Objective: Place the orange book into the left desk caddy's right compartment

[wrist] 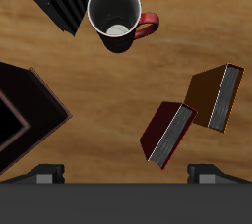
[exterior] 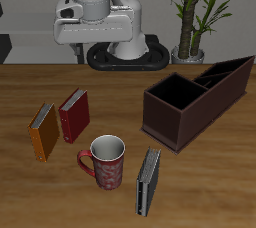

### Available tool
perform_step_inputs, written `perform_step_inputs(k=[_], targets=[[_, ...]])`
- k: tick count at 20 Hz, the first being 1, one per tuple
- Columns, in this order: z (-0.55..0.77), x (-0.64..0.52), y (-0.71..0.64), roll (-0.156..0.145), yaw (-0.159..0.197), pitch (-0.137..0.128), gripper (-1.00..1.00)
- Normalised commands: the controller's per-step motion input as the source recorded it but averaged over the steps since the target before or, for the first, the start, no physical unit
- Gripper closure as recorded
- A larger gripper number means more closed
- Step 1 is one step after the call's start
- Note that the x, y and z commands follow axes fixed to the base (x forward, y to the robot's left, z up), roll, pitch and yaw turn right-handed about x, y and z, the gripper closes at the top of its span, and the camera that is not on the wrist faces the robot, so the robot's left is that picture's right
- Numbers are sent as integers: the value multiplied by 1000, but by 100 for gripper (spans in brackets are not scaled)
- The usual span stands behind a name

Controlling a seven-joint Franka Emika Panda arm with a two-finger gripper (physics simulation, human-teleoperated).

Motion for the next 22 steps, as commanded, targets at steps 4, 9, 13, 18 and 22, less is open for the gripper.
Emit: perform_step_inputs(k=[4,9,13,18,22], targets=[[-32,260,-344,12,48,15,-100],[50,143,-282,-37,-17,-29,-100],[-18,148,-235,-31,-29,-14,-100],[-69,130,-320,-31,-66,-30,-100],[-218,119,-256,-44,4,-17,-100]])
